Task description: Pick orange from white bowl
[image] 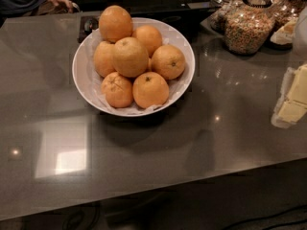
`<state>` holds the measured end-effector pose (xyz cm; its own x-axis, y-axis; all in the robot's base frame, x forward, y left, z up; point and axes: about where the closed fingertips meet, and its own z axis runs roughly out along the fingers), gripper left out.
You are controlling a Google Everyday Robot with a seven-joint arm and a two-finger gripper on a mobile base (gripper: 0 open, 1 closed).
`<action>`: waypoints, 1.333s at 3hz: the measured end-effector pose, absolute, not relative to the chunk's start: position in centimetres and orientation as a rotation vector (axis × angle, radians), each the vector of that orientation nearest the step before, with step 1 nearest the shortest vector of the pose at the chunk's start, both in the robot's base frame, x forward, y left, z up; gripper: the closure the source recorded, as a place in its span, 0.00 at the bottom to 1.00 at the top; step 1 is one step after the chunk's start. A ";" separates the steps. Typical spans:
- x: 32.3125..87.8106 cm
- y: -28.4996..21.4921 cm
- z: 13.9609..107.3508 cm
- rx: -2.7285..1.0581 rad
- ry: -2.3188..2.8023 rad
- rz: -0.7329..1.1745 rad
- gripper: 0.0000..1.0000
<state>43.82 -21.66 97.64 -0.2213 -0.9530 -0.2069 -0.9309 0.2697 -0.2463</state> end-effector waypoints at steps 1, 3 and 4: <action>44.3 -20.3 98.3 -1.782 2.194 -0.138 0.00; 44.8 -18.5 99.3 -1.800 2.130 -0.145 0.00; 45.4 -14.7 102.0 -1.888 2.008 -0.223 0.00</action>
Offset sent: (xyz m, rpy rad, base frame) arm 0.0073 0.0237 0.0064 -0.0636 0.0027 0.0821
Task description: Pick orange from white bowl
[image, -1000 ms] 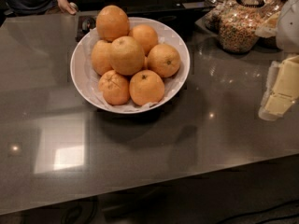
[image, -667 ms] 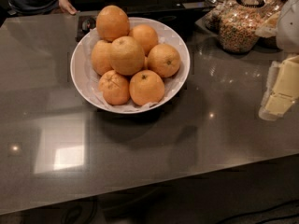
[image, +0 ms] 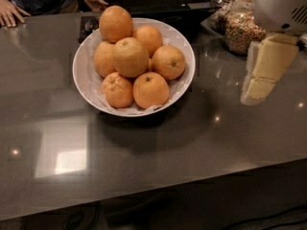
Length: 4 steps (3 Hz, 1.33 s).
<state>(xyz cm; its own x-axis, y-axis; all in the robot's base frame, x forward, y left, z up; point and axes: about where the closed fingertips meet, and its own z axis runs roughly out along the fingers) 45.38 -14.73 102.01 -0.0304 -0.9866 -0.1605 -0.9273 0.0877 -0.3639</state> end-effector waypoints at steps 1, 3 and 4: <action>46.2 -11.1 103.2 -1.998 1.904 -0.272 0.00; 46.7 -8.1 104.4 -2.000 1.848 -0.312 0.00; 48.6 -5.1 104.4 -2.053 1.815 -0.354 0.00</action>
Offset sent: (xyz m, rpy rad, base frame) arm 0.0076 0.0329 0.0109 -0.0452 -0.0226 0.0884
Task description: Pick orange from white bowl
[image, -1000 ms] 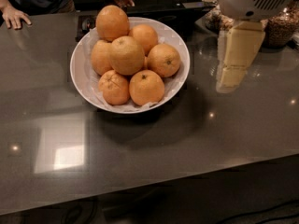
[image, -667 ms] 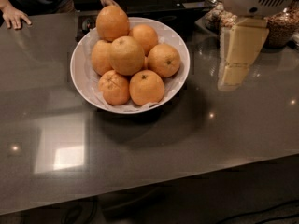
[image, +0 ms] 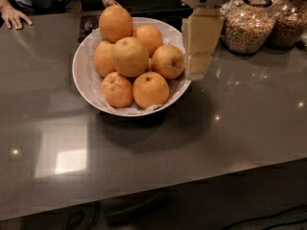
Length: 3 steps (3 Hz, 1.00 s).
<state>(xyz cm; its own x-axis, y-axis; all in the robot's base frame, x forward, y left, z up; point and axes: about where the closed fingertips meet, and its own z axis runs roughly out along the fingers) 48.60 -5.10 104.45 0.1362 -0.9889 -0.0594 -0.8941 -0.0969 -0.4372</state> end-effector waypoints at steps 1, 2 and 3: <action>50.6 -3.2 104.0 -2.095 1.793 -0.358 0.00; 52.5 -1.1 101.8 -2.165 1.789 -0.330 0.03; 52.9 0.3 100.6 -2.215 1.763 -0.318 0.03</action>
Offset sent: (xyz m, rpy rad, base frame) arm 0.0501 0.0283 -0.0426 -0.0699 0.1244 0.0162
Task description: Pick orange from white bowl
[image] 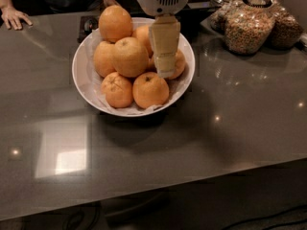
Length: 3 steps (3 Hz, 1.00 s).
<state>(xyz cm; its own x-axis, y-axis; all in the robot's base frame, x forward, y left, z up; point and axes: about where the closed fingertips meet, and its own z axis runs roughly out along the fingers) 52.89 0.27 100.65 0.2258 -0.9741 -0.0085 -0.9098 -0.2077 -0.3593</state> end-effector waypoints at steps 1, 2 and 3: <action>53.6 1.7 99.8 -2.265 1.737 -0.321 0.08; 54.7 2.6 99.3 -2.300 1.717 -0.314 0.12; 55.4 3.7 98.6 -2.343 1.688 -0.296 0.13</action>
Offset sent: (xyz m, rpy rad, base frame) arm 0.0177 0.0204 -0.0223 -0.1008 0.0958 0.0703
